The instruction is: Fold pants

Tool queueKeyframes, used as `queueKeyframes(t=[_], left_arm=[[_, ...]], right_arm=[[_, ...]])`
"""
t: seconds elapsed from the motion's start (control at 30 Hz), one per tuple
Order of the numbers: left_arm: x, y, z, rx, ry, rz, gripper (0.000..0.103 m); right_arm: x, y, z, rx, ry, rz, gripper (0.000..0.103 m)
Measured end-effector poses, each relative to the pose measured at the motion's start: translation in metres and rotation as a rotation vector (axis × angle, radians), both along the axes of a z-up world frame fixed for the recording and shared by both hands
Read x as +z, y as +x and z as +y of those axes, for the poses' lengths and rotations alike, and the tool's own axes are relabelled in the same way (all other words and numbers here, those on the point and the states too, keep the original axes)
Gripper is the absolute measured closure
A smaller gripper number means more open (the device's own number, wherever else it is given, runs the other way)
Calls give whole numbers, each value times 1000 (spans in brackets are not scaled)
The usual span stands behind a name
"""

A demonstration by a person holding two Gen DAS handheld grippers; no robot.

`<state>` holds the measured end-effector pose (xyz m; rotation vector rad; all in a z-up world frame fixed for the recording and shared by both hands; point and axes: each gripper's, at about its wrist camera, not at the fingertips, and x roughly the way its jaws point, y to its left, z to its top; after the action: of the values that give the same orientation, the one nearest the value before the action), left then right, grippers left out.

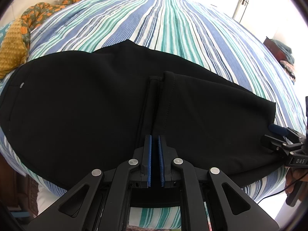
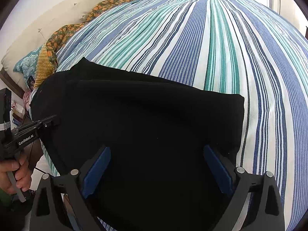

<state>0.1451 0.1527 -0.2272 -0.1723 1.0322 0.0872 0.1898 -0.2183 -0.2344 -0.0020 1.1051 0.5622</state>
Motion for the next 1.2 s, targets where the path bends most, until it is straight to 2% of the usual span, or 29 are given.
queueKeyframes(t=[0.63,1.07,1.2], left_arm=[[-2,0,-1,-5,1,1,95],[-7,1,4,-10,-27,3,95],[-6,0,6,-10,-51,-1,94]], right_arm=[[-3,2,9,9,-15,-5,0],[-5,1,13,18,-38,-20,0],[-5,-3,13,11,-30,-60,0]])
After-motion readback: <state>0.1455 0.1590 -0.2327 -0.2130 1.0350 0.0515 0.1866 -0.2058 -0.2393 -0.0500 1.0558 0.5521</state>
